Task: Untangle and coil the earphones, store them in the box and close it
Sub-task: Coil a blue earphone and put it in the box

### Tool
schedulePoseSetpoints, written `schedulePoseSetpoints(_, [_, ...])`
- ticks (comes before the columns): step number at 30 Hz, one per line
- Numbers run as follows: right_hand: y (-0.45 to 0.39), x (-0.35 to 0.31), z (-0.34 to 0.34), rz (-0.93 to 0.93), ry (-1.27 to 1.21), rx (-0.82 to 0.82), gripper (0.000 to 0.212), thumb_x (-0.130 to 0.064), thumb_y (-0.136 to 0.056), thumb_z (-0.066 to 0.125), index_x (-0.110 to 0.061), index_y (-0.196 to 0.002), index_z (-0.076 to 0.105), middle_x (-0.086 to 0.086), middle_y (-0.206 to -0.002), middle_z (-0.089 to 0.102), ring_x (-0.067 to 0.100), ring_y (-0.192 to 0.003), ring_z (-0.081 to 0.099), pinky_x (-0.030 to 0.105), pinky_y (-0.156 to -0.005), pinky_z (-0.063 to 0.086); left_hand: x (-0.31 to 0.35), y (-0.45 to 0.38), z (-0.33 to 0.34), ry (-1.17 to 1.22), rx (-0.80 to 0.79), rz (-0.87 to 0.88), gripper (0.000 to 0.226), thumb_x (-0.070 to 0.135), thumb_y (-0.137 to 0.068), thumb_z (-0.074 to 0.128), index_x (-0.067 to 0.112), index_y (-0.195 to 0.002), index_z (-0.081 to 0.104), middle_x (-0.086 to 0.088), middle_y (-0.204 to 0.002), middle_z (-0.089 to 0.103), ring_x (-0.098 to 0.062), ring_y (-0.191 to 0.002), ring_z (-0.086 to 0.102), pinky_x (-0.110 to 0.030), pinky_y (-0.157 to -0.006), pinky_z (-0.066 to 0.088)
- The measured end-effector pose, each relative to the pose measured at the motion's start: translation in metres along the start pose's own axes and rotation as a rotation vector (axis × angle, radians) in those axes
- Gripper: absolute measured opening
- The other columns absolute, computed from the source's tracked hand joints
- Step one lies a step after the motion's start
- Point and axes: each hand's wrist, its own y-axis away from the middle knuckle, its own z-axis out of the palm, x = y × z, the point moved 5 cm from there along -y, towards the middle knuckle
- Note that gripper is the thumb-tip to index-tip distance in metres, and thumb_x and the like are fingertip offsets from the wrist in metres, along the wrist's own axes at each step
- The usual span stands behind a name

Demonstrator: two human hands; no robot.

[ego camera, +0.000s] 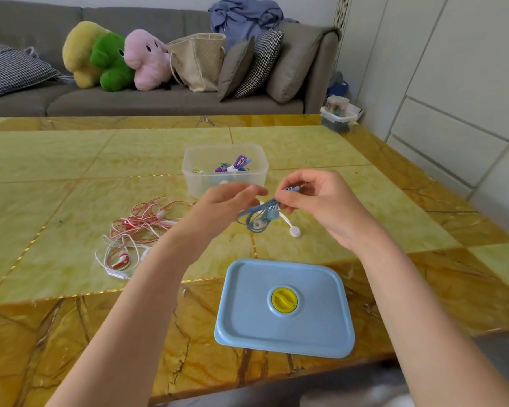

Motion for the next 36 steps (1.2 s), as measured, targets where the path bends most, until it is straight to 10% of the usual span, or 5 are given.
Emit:
schedulePoseSetpoints(6, [0.002, -0.006, 0.004, -0.051, -0.071, -0.079, 0.011, 0.006, -0.081, 0.064, -0.004, -0.080, 0.062, 0.012, -0.071, 0.059, 0.010, -0.056, 0.057, 0.021, -0.063, 0.050, 0.003, 0.011, 0.023, 0.261, -0.255, -0.092, 0.035, 0.028, -0.099, 0.037, 0.015, -0.087, 0.067, 0.003, -0.071, 0.068, -0.009, -0.067, 0.064, -0.025, -0.074, 0.057])
schedulePoseSetpoints(10, [0.001, -0.003, 0.004, -0.057, 0.003, -0.078, 0.010, 0.004, -0.080, 0.066, -0.005, -0.080, 0.063, 0.013, -0.070, 0.062, 0.014, -0.059, 0.060, 0.022, -0.064, 0.050, 0.001, 0.012, 0.018, 0.094, -0.263, -0.121, 0.035, 0.032, -0.100, 0.035, 0.017, -0.087, 0.064, 0.009, -0.062, 0.044, -0.003, -0.049, 0.036, -0.013, -0.045, 0.035])
schedulePoseSetpoints(33, [-0.022, 0.021, 0.037, 0.011, 0.097, 0.030, 0.016, -0.002, -0.081, 0.068, -0.015, -0.072, 0.066, 0.000, -0.065, 0.063, 0.009, -0.054, 0.057, 0.022, -0.062, 0.050, -0.023, 0.002, 0.007, -0.176, -0.219, -0.190, 0.036, 0.026, -0.102, 0.031, 0.016, -0.073, 0.050, 0.005, -0.061, 0.035, -0.002, -0.038, 0.027, -0.011, -0.039, 0.022])
schedulePoseSetpoints(36, [-0.031, 0.031, 0.024, 0.082, 0.198, 0.160, 0.019, -0.022, -0.093, 0.054, -0.013, -0.100, 0.069, -0.001, -0.093, 0.068, 0.013, -0.084, 0.063, 0.029, -0.080, 0.048, -0.034, 0.000, -0.001, -0.171, -0.115, -0.211, 0.037, 0.020, -0.102, 0.032, 0.016, -0.069, 0.049, 0.003, -0.061, 0.043, -0.002, -0.040, 0.035, -0.011, -0.039, 0.028])
